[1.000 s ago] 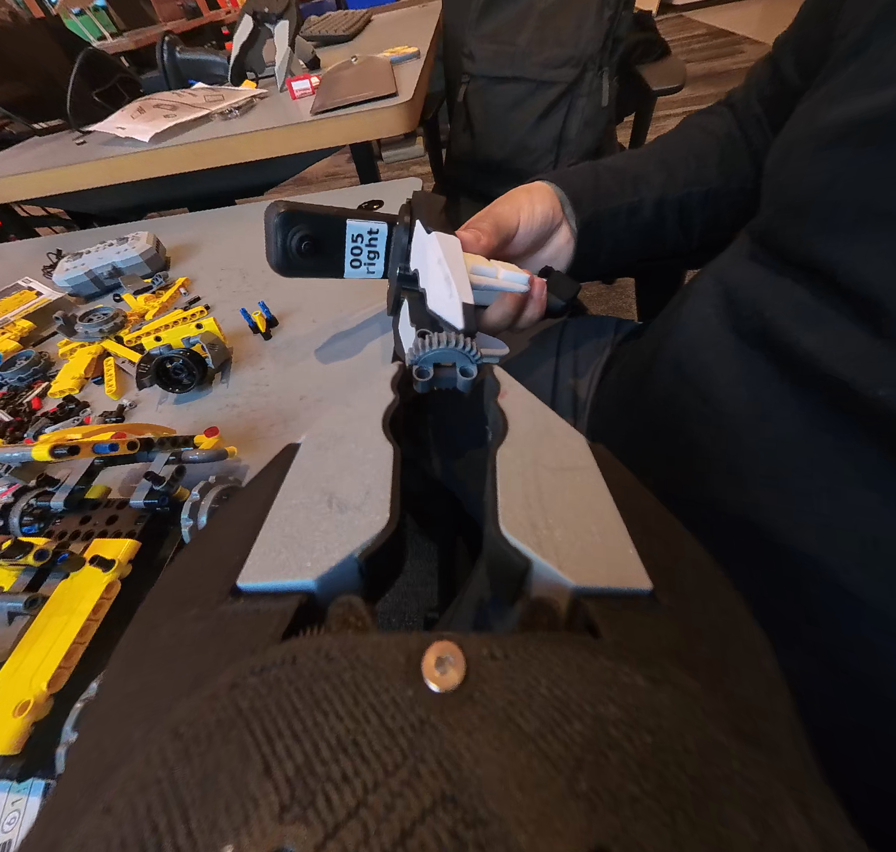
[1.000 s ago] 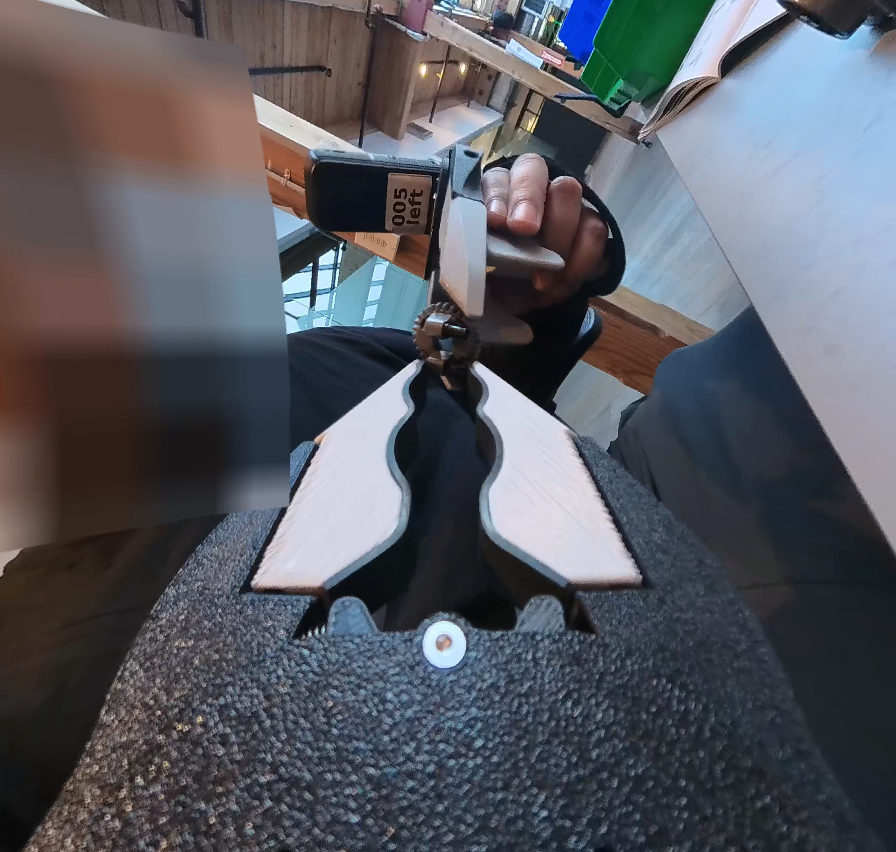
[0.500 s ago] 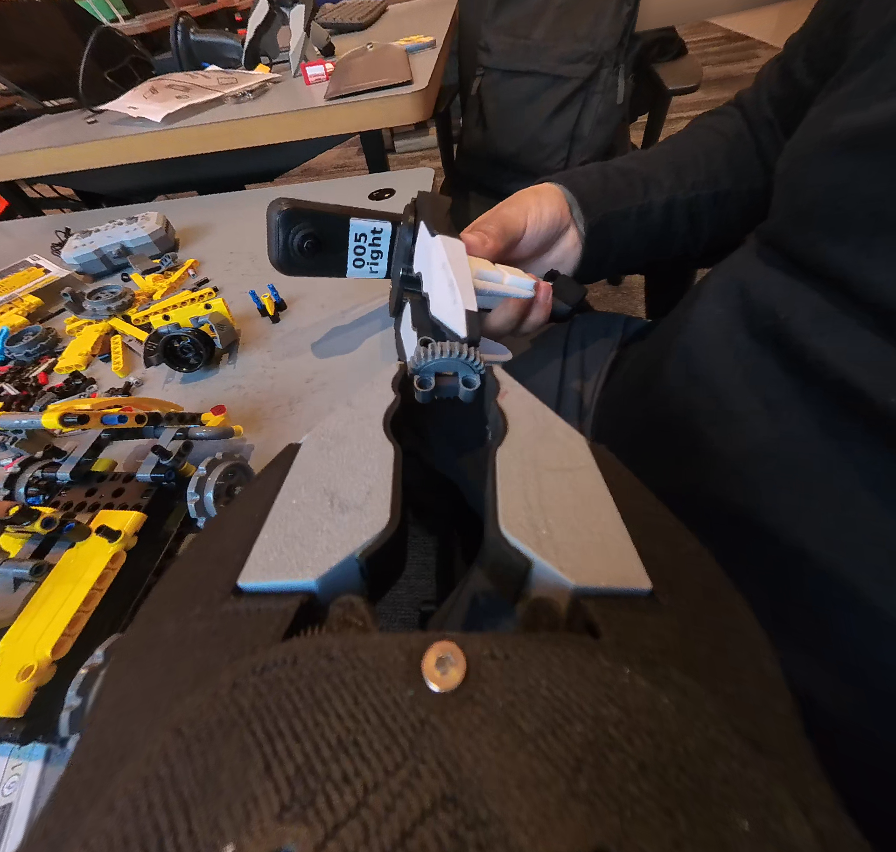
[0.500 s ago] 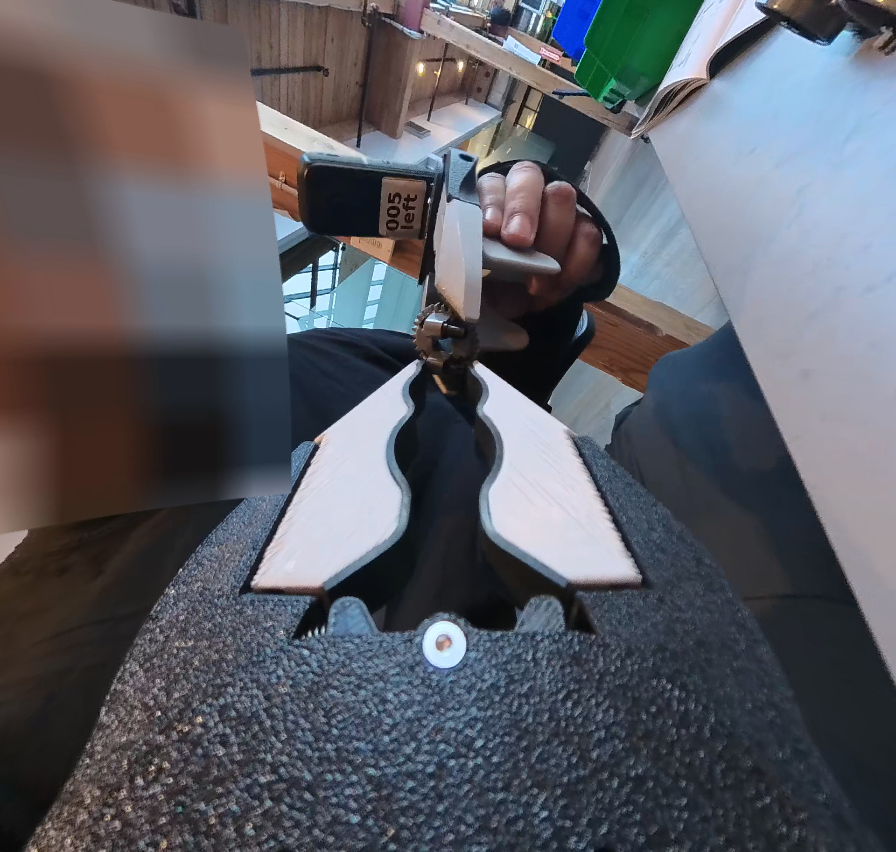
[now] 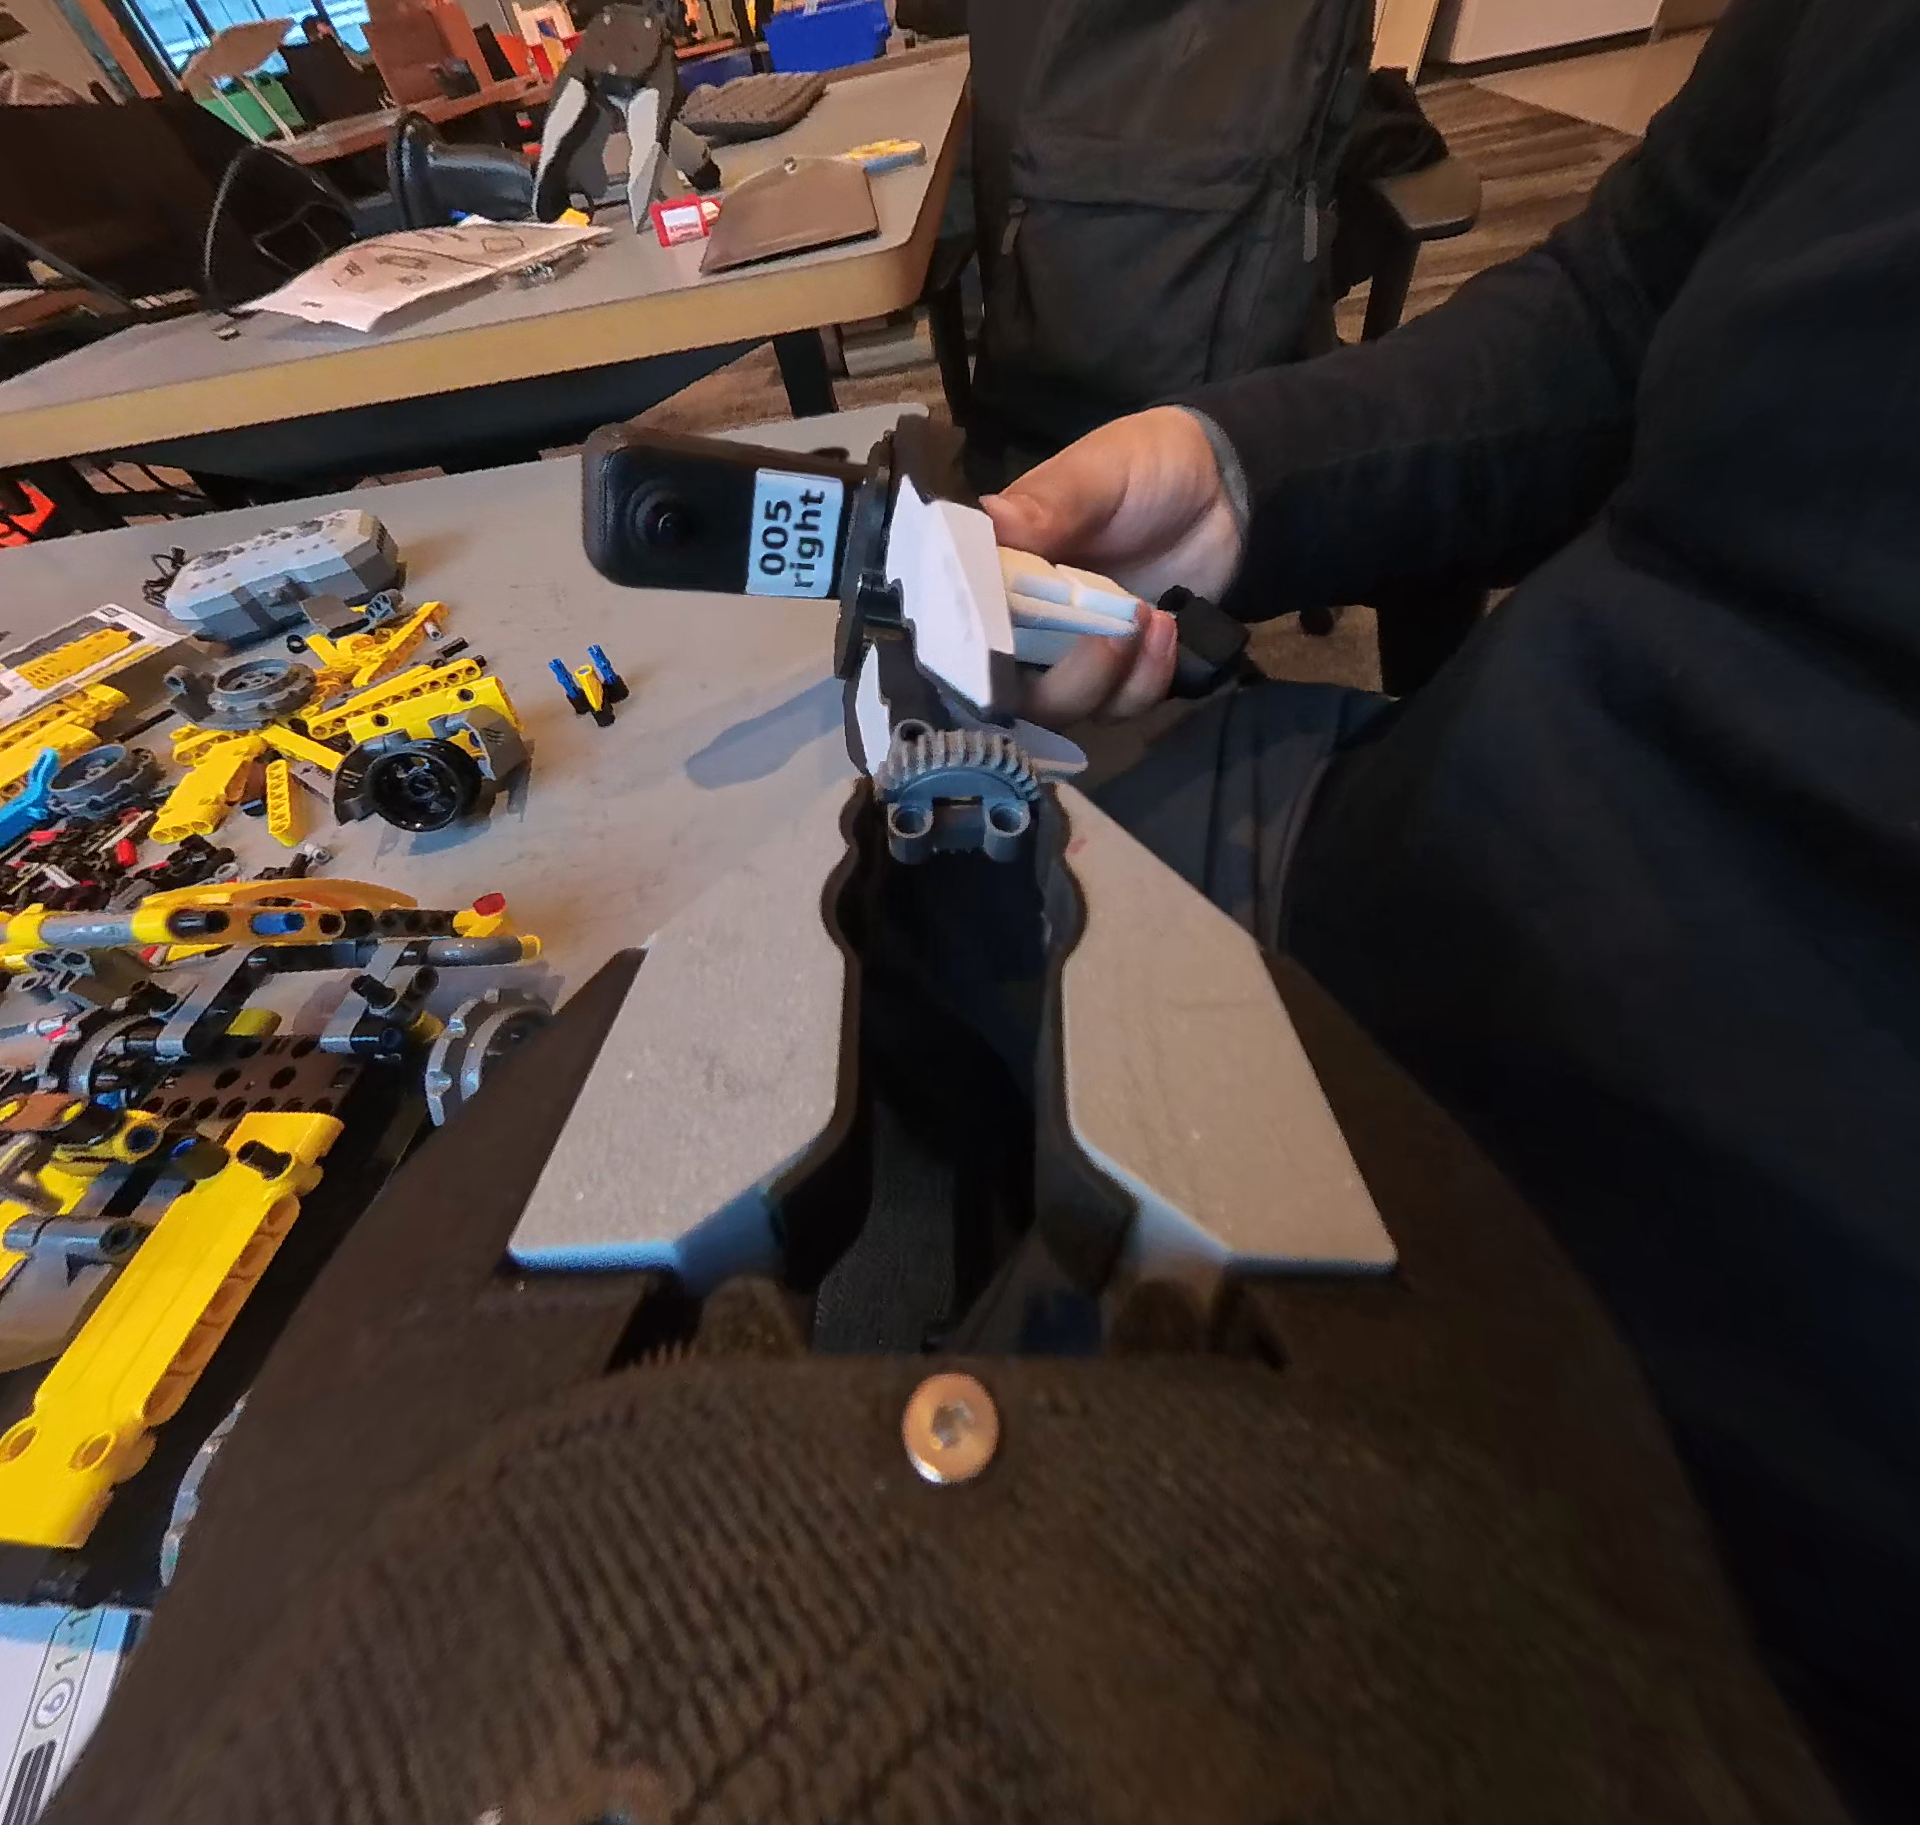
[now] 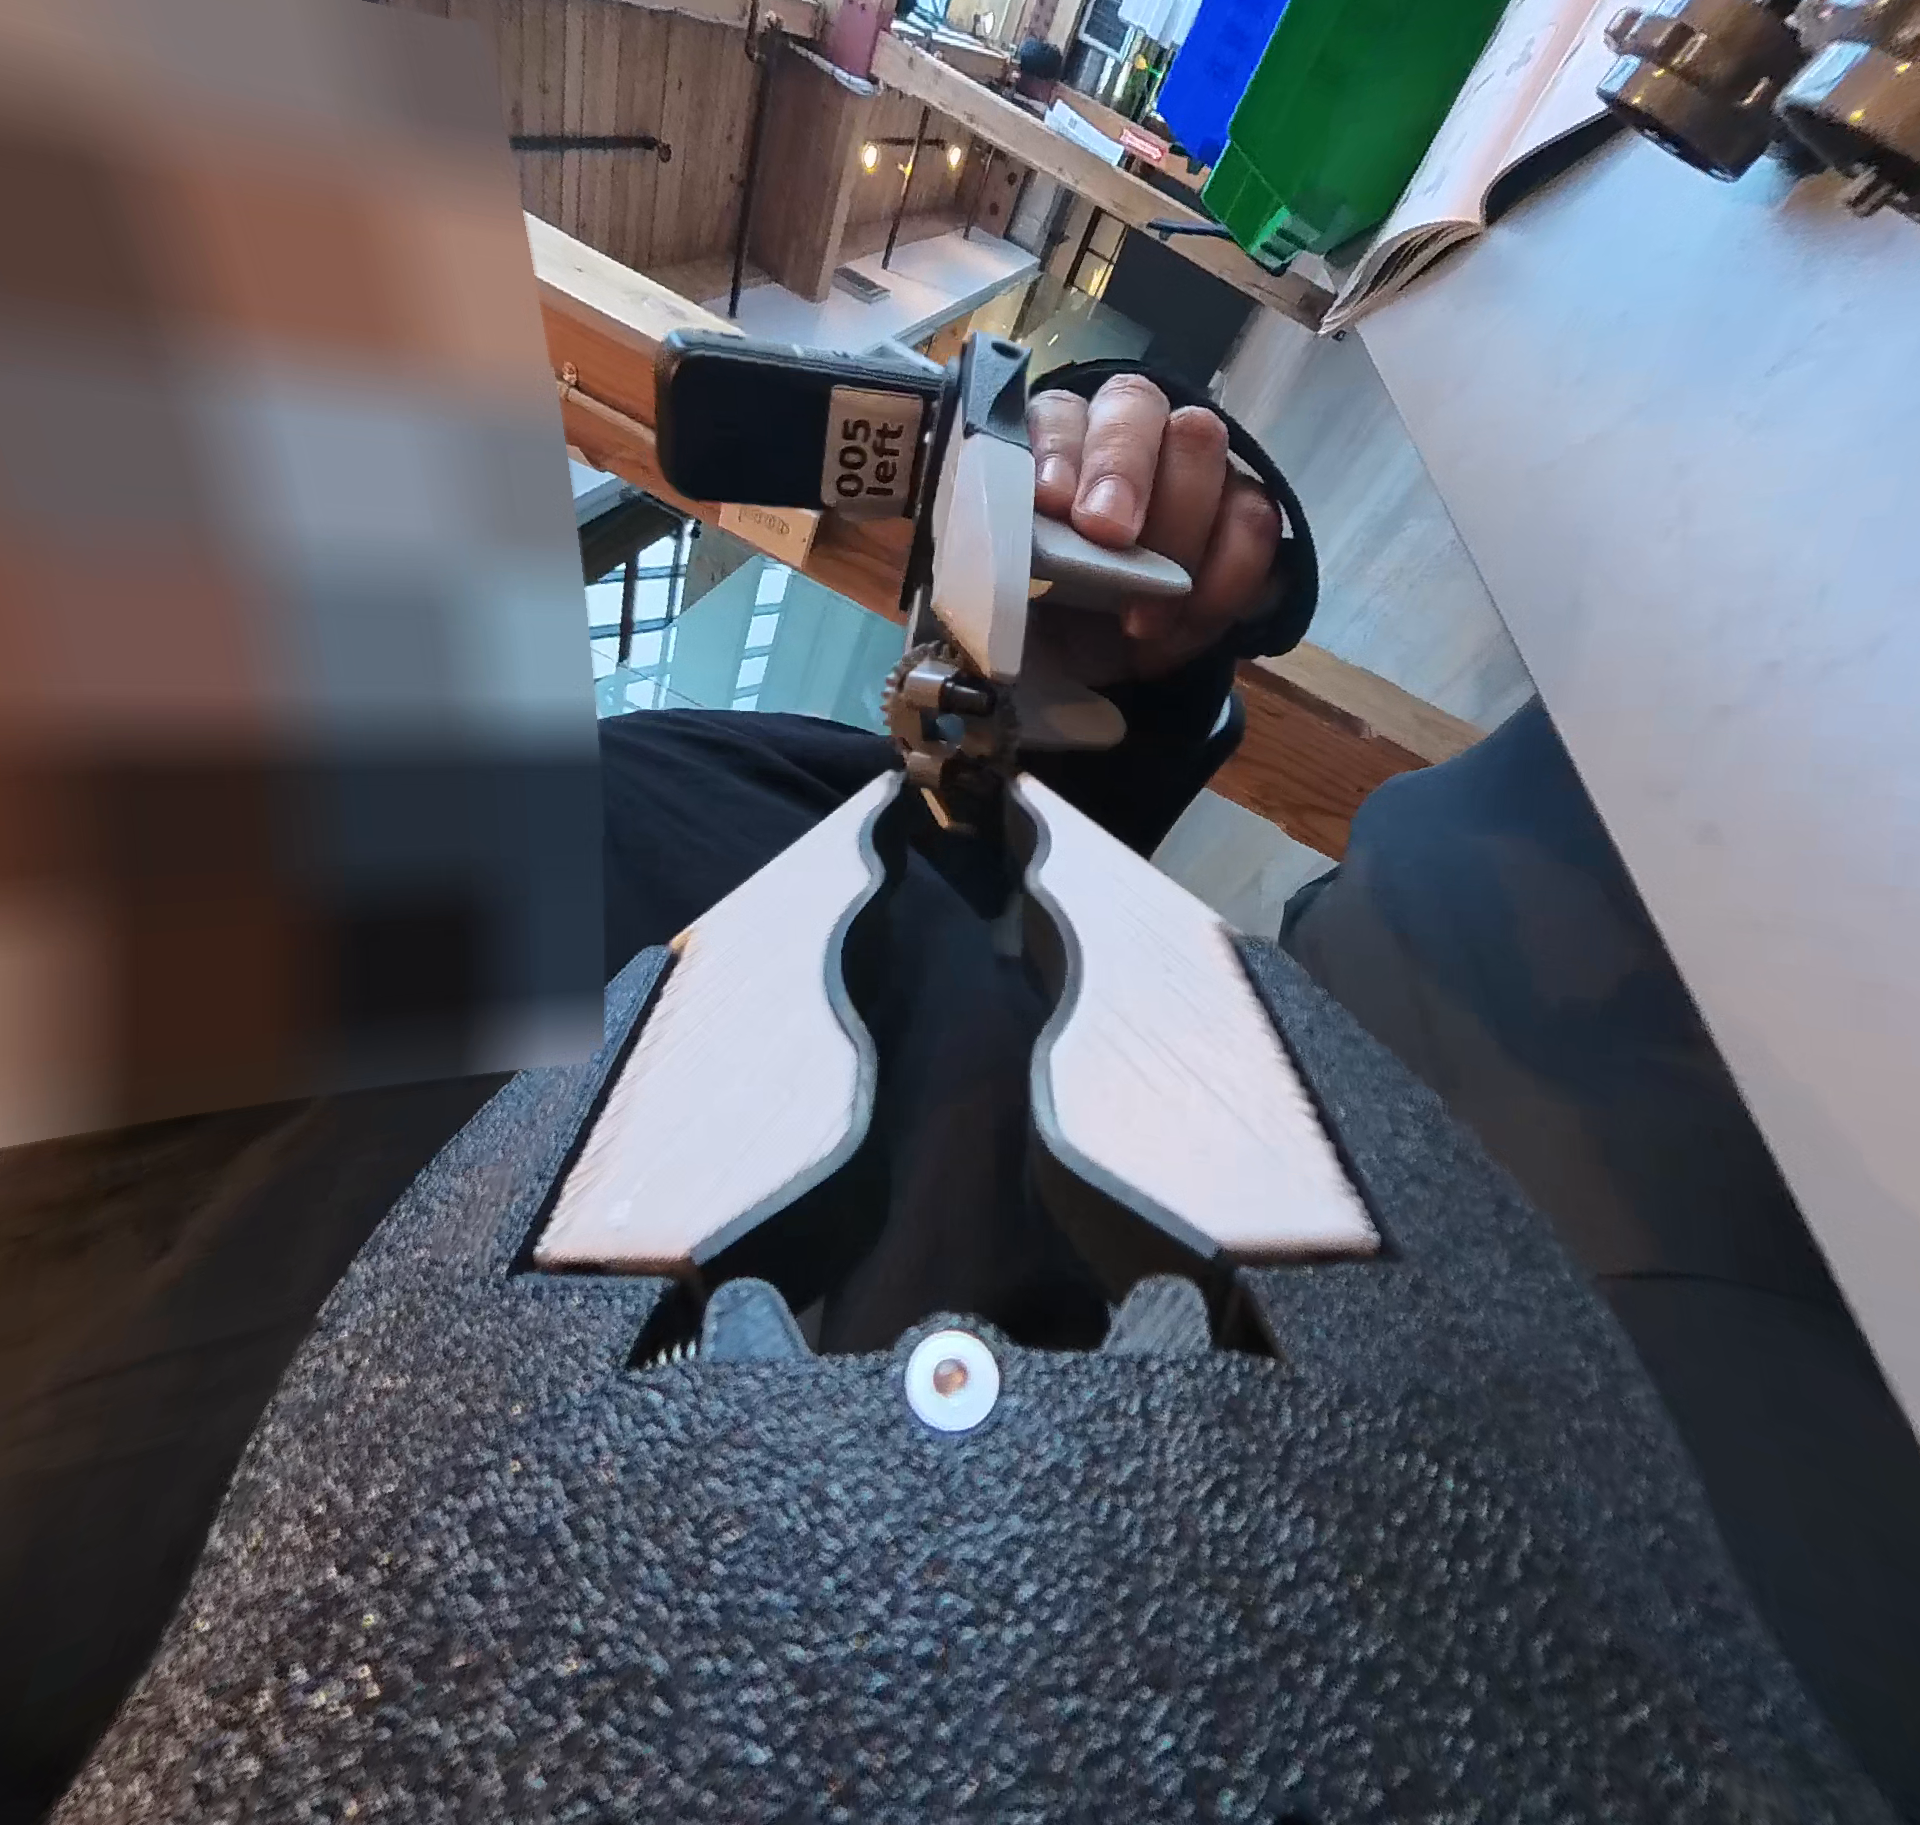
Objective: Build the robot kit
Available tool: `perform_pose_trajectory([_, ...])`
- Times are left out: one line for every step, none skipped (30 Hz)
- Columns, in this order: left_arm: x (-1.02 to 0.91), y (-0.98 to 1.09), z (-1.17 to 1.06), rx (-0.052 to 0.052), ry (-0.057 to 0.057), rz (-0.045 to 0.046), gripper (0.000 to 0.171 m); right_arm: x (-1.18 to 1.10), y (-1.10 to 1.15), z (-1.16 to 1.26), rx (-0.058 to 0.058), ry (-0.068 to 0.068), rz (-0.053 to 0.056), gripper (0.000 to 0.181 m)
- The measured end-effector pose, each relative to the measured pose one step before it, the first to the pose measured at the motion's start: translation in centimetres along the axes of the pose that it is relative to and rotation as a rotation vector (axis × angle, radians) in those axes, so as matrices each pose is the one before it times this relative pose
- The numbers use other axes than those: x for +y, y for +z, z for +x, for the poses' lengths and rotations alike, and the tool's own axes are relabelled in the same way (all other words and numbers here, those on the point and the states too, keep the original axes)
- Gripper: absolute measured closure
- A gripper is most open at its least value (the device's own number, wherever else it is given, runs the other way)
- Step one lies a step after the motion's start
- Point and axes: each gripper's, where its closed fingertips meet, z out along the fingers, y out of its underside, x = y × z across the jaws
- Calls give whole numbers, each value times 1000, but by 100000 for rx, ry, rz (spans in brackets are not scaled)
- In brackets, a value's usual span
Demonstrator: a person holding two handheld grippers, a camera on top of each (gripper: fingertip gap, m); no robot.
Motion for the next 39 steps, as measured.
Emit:
perform_pose_trajectory([-45,-62,-79,-101,-414,715,143,-52,-146,93,1341,-492,230,162])
perform_pose_trajectory([44,-58,-148,-284,-591,376,143,-11,-160,150,1827,-753,-82,161])
perform_pose_trajectory([129,-44,-160,-196,-909,214,143,52,-179,232,2606,-970,-492,158])
perform_pose_trajectory([117,-59,-150,159,-1450,404,143,109,-243,333,3769,-1679,-945,156])
perform_pose_trajectory([13,-55,34,1539,-2090,1060,142,101,-347,384,4808,-3013,-1066,156])
perform_pose_trajectory([-127,-70,271,3472,-3014,1809,142,77,-435,365,5371,-4061,-1190,156])
perform_pose_trajectory([-164,-55,260,3668,-3614,2087,142,16,-520,286,5359,-4737,-1289,154])
perform_pose_trajectory([-161,-52,82,2626,-3438,2289,141,-101,-552,95,4835,-5687,-1122,153])
perform_pose_trajectory([-115,-13,219,3927,-3960,2157,141,-207,-519,-95,4431,-7115,-1026,152])
perform_pose_trajectory([3,21,292,4841,-5132,1431,142,-227,-408,-251,4200,-8299,-1476,152])
perform_pose_trajectory([69,45,240,4599,-5410,1074,142,-196,-262,-407,3475,-8506,-2406,151])
perform_pose_trajectory([37,56,470,5723,-4933,1101,142,-162,-101,-629,2012,-8429,-3250,149])
perform_pose_trajectory([-19,83,566,5836,-4291,1191,142,-172,23,-790,795,-8576,-3594,147])
perform_pose_trajectory([-8,129,703,6411,-3843,882,142,-251,114,-760,706,-8950,-3558,145])
perform_pose_trajectory([115,164,739,6455,-3691,-96,142,-319,183,-676,754,-9261,-3218,144])
perform_pose_trajectory([168,204,559,5017,-2949,-450,142,-307,268,-672,-115,-8865,-3082,143])
perform_pose_trajectory([254,251,559,4534,-1996,-972,142,-228,350,-689,-1326,-7704,-3284,144])
perform_pose_trajectory([373,283,585,3941,-824,-1955,142,-127,450,-750,-3052,-6571,-3450,145])
perform_pose_trajectory([381,333,619,3540,-22,-2229,142,-70,506,-891,-5014,-5963,-3114,146])
perform_pose_trajectory([332,343,767,4276,153,-1940,142,-110,541,-672,-4514,-5382,-2098,150])
perform_pose_trajectory([272,337,615,3319,176,-1646,142,-167,524,-158,-2365,-3928,-1177,151])
perform_pose_trajectory([351,319,473,2616,-32,-2105,142,-248,447,-66,-2583,-2000,-525,152])
perform_pose_trajectory([498,300,354,2066,-264,-2921,142,-376,337,-250,-4257,-683,530,152])
perform_pose_trajectory([479,280,190,1057,-36,-2705,142,-497,236,-304,-4746,-420,1820,152])
perform_pose_trajectory([380,230,143,779,-74,-2070,142,-488,206,-365,-4855,-590,2222,154])
perform_pose_trajectory([171,170,155,948,-73,-974,142,-247,248,-386,-4602,-645,785,159])
perform_pose_trajectory([1,103,179,1031,-98,-54,142,36,313,-270,-3369,-795,-1214,161])
perform_pose_trajectory([-81,43,120,758,22,219,142,186,395,-173,-2148,-1103,-2314,161])
perform_pose_trajectory([-55,18,62,356,207,164,142,210,420,-57,-1010,-1174,-2518,161])
perform_pose_trajectory([9,2,16,287,-20,-156,142,173,433,-2,-579,-874,-2408,161])
perform_pose_trajectory([83,13,-43,237,-447,-417,142,134,409,-21,-849,-330,-2093,161])
perform_pose_trajectory([79,18,-83,261,-846,-318,142,113,386,-39,-1221,162,-1829,161])
perform_pose_trajectory([47,42,-32,729,-1201,-162,142,205,346,-100,-1667,203,-2066,163])
perform_pose_trajectory([51,34,-22,685,-988,-342,142,318,316,-235,-2290,-301,-2453,171])
perform_pose_trajectory([252,84,-103,-376,-93,-1716,142,324,254,-172,-1629,-571,-2241,172])
perform_pose_trajectory([323,129,-129,-959,480,-1948,142,257,220,-93,-974,-524,-1845,173])
perform_pose_trajectory([219,142,-42,-472,336,-1349,142,141,201,-122,-1093,-278,-1286,173])
perform_pose_trajectory([121,137,73,370,76,-869,142,28,157,-127,-1150,4,-709,173])
perform_pose_trajectory([80,115,104,535,72,-602,142,-36,132,-95,-1031,296,-428,172])
